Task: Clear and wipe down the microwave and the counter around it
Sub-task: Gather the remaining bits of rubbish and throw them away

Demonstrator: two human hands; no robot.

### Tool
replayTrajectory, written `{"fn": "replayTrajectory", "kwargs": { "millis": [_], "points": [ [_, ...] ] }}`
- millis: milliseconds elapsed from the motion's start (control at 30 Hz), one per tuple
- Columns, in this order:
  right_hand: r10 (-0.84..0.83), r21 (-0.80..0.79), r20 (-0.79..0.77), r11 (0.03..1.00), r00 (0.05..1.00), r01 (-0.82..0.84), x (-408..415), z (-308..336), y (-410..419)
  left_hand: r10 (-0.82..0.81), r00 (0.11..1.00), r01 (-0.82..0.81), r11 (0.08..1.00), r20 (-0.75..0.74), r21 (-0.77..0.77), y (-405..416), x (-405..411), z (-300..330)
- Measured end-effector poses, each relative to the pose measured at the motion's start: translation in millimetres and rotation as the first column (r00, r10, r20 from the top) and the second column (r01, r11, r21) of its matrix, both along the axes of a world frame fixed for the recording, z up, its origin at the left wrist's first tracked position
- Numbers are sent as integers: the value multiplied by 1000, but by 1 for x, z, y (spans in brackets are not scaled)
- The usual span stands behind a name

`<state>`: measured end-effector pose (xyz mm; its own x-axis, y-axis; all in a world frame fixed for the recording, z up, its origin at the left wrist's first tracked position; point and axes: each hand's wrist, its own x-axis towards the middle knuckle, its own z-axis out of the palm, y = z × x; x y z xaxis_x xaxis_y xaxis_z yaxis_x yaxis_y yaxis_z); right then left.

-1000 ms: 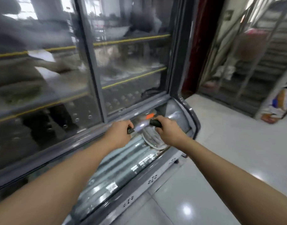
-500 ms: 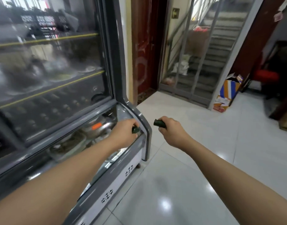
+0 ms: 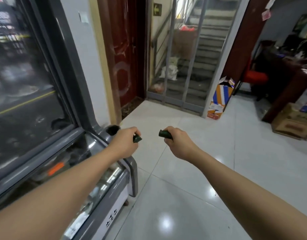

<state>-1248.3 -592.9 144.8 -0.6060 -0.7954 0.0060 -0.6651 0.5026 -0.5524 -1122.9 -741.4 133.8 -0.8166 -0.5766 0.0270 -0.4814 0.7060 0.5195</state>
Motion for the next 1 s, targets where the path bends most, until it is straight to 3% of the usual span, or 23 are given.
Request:
{"fn": "replayTrajectory", "kwargs": {
  "millis": [367,700,1000],
  "points": [
    [-14,-37,-5,999,1000,13,-178,6,-79,7,1000,-7,997,4,-76,-88,-177,8],
    [129,-26,-53,991,990,-130,-378,16,-157,151,988,-151,986,-10,-65,-142,-354,7],
    [282,-4,-14,959,959,-282,-483,-5,-261,278,960,-276,961,47,-33,-213,-435,-9]
  ]
}}
